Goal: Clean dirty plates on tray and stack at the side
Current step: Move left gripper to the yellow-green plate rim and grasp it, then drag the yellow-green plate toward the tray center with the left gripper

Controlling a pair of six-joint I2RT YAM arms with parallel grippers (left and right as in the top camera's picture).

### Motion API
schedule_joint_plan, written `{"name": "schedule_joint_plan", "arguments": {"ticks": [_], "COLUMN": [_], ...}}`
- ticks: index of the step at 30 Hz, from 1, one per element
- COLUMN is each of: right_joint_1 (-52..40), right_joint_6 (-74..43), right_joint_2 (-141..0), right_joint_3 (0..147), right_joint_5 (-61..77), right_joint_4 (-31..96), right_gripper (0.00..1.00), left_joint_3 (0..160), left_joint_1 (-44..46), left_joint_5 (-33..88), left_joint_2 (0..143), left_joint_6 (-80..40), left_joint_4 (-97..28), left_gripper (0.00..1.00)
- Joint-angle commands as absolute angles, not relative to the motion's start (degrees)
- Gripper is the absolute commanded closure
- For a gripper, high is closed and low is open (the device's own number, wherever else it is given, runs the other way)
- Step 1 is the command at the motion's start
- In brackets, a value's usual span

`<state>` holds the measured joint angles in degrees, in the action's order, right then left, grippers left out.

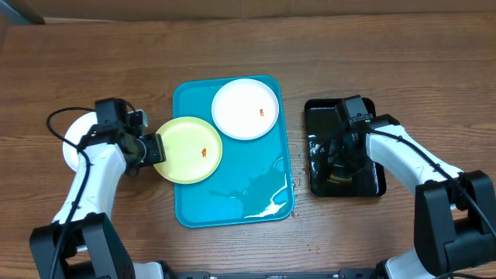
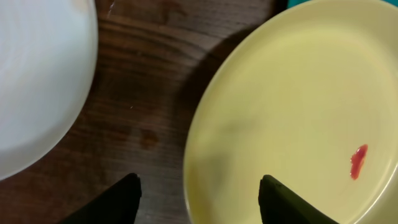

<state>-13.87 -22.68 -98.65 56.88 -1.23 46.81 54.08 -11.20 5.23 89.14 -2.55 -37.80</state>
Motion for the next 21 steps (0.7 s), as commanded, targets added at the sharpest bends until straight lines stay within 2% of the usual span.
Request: {"name": "schedule_joint_plan", "arguments": {"ticks": [1,4,6,14,17,19,21], "right_joint_1": [-13.8,-13.8,-13.7,-13.8,-13.8,-13.8,-13.7], "right_joint_6": [-22.7,-22.5,-22.5,-22.5,-22.5,-22.5,-22.5], "right_joint_2": [-99.0,-99.0,-99.0,-99.0,-99.0,-99.0,-99.0], "right_joint_3": [58.2,58.2,58.2,58.2,58.2,58.2,58.2], "right_joint_5": [0.3,0.3,0.3,0.3,0.3,0.3,0.3], "right_joint_4": [47.0,47.3,47.7,48.6,48.9,49.2,49.3], "right_gripper": [0.96,0.96,0.96,0.96,0.96,0.96,0.96], "left_joint_3": [51.8,50.5,49.3,47.5,47.4,47.4,47.4], "left_joint_1": [-8.7,-6.6,-5.1,-4.5,-4.5,-4.5,-4.5], "left_joint_5": [5.6,3.7,0.2,-6.2,-5.9,-5.4,-3.8], "left_joint_2": [88.8,88.8,88.8,88.8,88.8,88.8,88.9], "left_joint_6": [-0.7,0.3,0.3,0.4,0.4,0.2,0.2], "left_joint_4": [-34.6,-31.2,-29.3,-28.0,-26.4,-25.2,-24.7], "left_gripper": [0.39,0.43,0.51,0.45,0.58,0.73,0.81]}}
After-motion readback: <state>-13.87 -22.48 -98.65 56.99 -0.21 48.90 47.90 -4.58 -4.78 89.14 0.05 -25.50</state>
